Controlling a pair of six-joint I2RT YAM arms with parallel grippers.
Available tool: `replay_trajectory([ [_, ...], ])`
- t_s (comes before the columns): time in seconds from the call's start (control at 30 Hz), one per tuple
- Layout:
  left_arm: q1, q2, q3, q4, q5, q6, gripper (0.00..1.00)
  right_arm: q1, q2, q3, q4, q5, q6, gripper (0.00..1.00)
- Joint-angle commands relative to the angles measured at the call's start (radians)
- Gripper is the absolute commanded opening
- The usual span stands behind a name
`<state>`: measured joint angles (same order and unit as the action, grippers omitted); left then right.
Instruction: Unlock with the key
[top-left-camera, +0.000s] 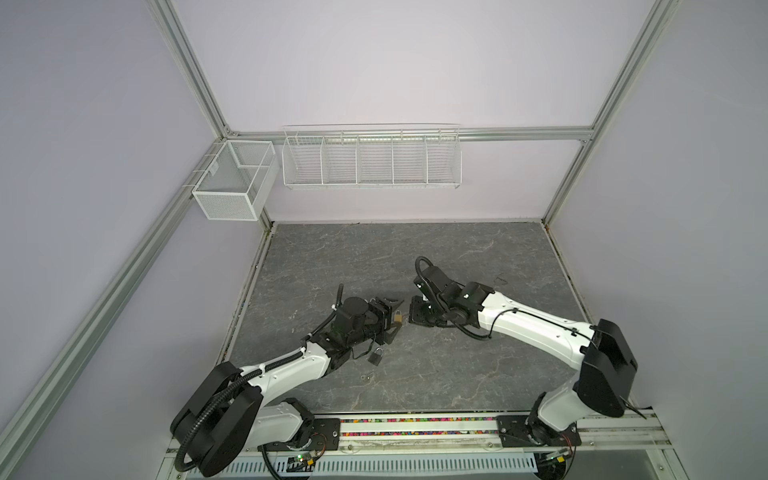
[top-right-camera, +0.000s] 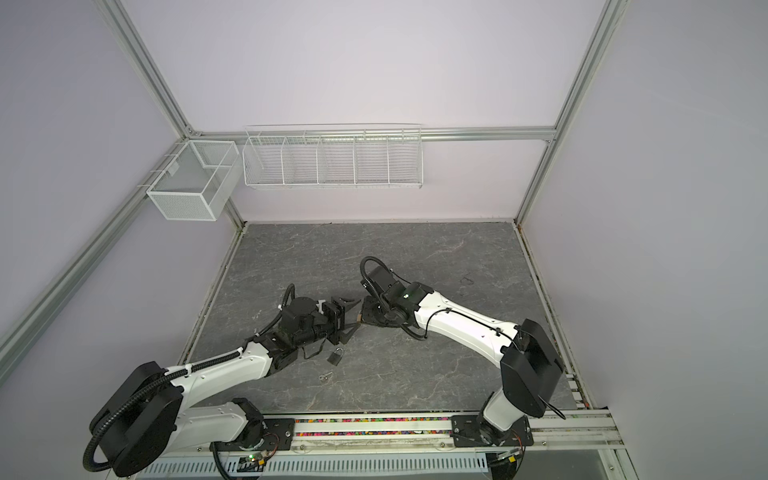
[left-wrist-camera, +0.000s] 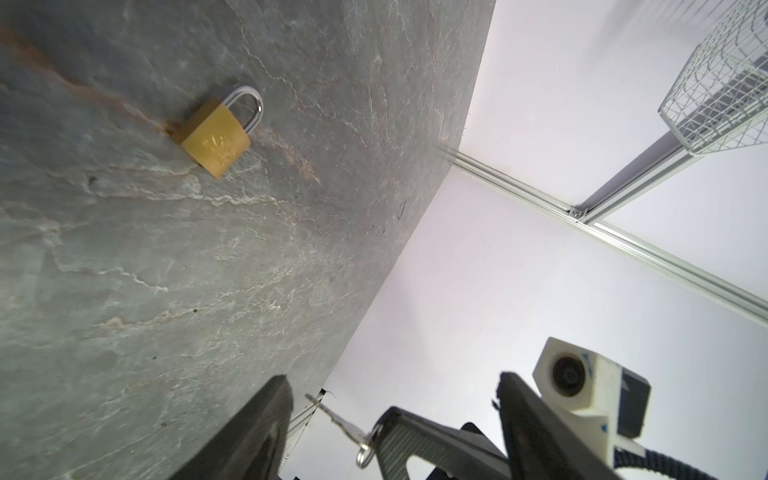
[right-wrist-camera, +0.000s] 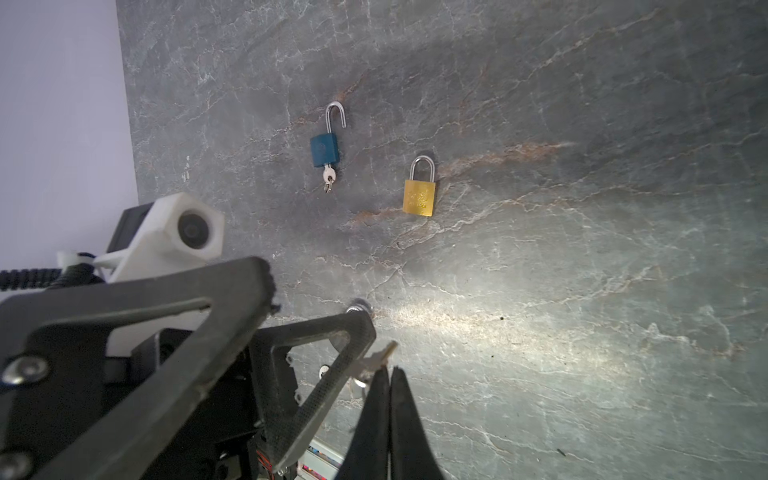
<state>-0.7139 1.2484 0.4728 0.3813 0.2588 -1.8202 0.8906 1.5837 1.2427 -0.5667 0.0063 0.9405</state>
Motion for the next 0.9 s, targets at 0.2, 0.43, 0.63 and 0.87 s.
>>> replay_trajectory([
  [0.2,-0.012,0.011,0.024,0.05,0.0,-0.119,0.78,0.007,-0.013,0.04,0.022,-0.001,-0.021,0.07],
  [0.43,-0.012,0.009,0.038,0.051,-0.007,-0.122,0.74,0.015,-0.011,0.044,0.033,-0.006,-0.037,0.07],
  [0.63,-0.011,0.029,0.031,0.089,-0.014,-0.14,0.69,0.028,-0.014,0.048,0.049,-0.009,-0.053,0.07],
  [0.87,-0.012,0.049,0.02,0.129,-0.013,-0.151,0.58,0.036,-0.022,0.041,0.05,-0.004,-0.061,0.07],
])
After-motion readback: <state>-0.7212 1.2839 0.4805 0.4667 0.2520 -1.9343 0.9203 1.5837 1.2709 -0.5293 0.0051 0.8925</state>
